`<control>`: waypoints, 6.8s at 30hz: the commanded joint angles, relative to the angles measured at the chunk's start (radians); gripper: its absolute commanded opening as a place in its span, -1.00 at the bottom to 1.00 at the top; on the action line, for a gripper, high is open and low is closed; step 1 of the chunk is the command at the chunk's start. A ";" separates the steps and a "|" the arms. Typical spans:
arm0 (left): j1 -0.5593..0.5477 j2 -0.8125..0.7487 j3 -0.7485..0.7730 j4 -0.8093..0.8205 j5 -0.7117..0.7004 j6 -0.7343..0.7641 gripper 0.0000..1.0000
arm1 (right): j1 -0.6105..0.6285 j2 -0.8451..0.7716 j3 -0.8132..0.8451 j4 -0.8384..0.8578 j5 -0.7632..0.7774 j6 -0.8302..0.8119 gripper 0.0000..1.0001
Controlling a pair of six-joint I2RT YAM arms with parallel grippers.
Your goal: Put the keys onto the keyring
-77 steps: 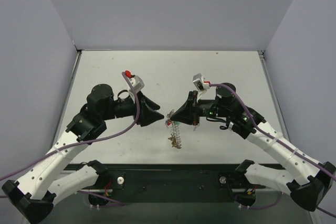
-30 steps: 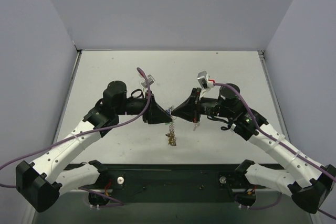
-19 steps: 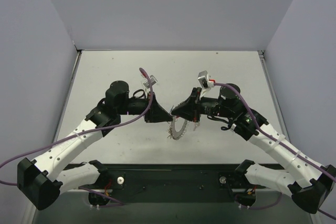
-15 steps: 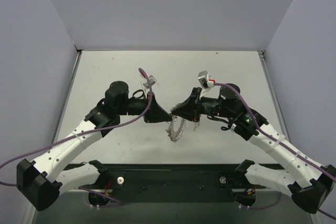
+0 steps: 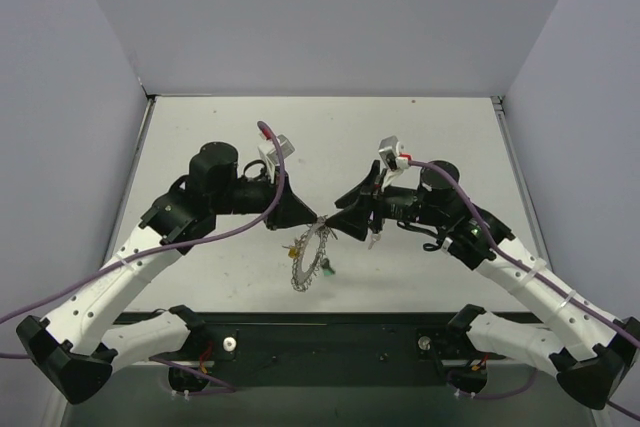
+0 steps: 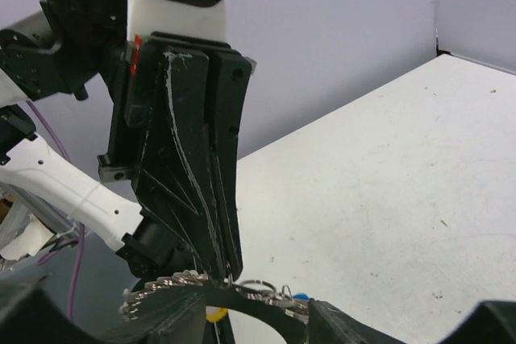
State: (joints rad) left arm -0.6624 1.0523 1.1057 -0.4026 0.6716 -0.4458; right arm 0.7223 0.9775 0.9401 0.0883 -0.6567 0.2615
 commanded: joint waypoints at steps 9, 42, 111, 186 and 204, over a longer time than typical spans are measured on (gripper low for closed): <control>-0.112 0.041 0.238 -0.338 0.049 0.381 -1.00 | 0.006 -0.019 0.020 0.030 -0.271 -0.136 0.32; -0.161 -0.061 0.106 0.106 -0.004 0.190 -1.00 | 0.046 0.000 -0.029 0.290 -0.281 0.060 -0.34; -0.128 -0.195 -0.182 0.751 0.039 -0.151 -1.00 | 0.046 -0.085 -0.090 0.550 -0.231 0.214 -0.24; -0.042 -0.077 -0.090 0.760 0.255 -0.275 -1.00 | 0.046 -0.117 -0.098 0.571 -0.179 0.159 -1.00; -0.304 0.219 0.624 -0.622 -0.360 0.554 -1.00 | 0.043 -0.079 0.140 0.013 -0.204 -0.162 0.09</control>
State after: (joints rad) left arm -0.8665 1.1553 1.6127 -0.7288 0.5411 -0.0830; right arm 0.7612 0.8436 1.0111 0.1623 -0.7952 0.1814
